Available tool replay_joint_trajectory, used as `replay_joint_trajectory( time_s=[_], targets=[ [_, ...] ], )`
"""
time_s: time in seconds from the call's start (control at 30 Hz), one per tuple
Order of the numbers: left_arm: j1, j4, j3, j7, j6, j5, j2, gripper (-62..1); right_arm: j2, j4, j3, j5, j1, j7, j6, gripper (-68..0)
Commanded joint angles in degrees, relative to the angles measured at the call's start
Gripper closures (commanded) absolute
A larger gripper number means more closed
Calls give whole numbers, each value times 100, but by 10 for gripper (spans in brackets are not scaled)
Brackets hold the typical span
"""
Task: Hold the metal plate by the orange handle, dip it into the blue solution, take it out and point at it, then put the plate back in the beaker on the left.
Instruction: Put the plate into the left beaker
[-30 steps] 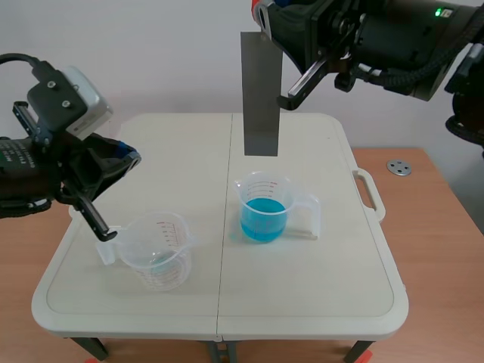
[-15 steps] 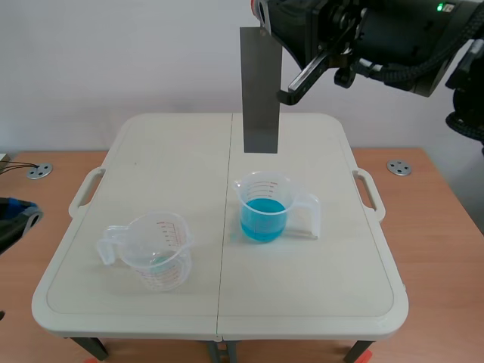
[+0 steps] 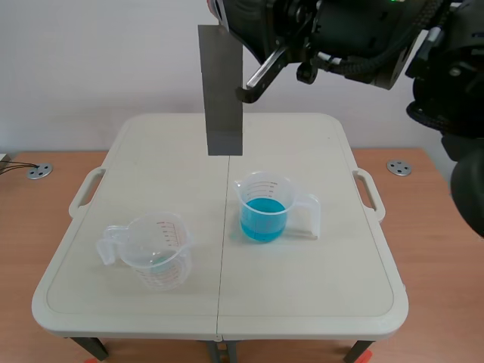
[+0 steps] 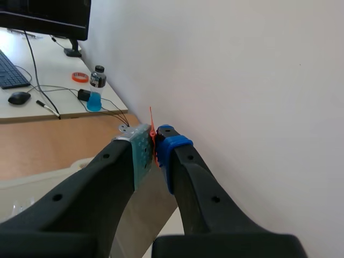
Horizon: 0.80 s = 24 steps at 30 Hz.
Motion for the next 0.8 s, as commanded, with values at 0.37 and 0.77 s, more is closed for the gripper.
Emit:
replay_joint_trajectory(
  time_s=[0.37,0.77],
  targets=[
    [140,107,-9,0,7,-52,175,-29,-717,81,-710,-26,162,-492,31,-13],
    [140,107,-9,2,-13,-55,175,-29,-1187,74,-1257,-243,162,-822,31,-13]
  ],
)
